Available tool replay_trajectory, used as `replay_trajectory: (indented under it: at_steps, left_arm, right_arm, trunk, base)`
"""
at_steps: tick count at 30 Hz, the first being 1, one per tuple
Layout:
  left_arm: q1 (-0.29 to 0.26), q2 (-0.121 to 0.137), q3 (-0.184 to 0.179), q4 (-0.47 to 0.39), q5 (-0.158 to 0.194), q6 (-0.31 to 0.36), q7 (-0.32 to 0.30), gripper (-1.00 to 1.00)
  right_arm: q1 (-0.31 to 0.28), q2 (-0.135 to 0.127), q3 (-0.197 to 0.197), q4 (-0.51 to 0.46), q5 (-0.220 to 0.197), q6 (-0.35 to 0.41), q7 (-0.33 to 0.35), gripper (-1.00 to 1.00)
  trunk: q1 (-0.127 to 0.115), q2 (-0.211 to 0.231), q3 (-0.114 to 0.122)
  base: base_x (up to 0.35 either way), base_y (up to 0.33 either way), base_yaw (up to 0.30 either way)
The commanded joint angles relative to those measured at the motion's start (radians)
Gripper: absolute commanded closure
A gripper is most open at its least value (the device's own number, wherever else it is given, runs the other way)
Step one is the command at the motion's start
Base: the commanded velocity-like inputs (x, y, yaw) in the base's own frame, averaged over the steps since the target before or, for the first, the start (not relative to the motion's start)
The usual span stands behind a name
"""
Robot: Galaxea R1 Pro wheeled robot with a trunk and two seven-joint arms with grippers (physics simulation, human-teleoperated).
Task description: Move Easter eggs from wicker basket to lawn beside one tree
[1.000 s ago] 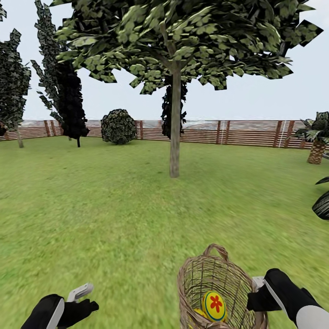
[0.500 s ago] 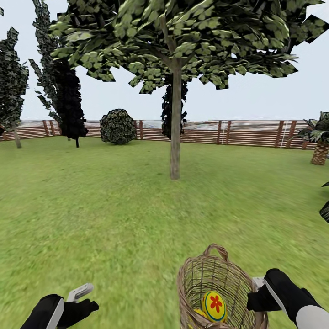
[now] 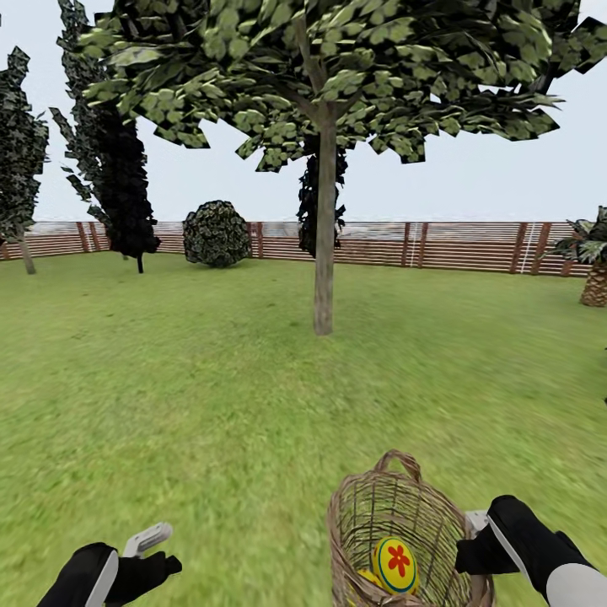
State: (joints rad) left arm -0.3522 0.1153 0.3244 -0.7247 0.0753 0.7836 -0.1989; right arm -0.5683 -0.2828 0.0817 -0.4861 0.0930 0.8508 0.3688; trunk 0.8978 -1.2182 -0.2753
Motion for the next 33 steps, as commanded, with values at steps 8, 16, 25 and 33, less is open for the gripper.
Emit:
replay_trajectory:
  at_steps: [8,16,25,33]
  left_arm:
    - [-0.001,0.001,0.004,-0.001,0.007,0.006,0.001,-1.00]
    - [-0.001,0.001,0.004,-0.001,0.007,0.006,0.001,-1.00]
    - [-0.001,0.002,0.004,-0.001,0.009,0.006,0.001,-1.00]
    - [-0.001,0.003,0.004,-0.001,0.009,0.006,0.001,-1.00]
  right_arm:
    - [-0.001,-0.001,0.004,-0.002,0.001,0.004,0.009,1.00]
    - [-0.001,-0.001,0.003,-0.002,0.001,0.004,0.009,1.00]
    - [-0.001,-0.001,0.004,-0.002,0.001,0.004,0.009,1.00]
    - [-0.001,-0.001,0.003,-0.002,0.001,0.004,0.009,1.00]
  trunk:
    - [0.001,-0.001,-0.001]
    - [0.001,-0.001,-0.001]
    - [0.001,-0.001,-0.001]
    - [0.001,-0.001,-0.001]
  base:
    - [0.337,0.000,0.000]
    - [0.337,0.000,0.000]
    - [0.337,0.000,0.000]
    - [0.337,0.000,0.000]
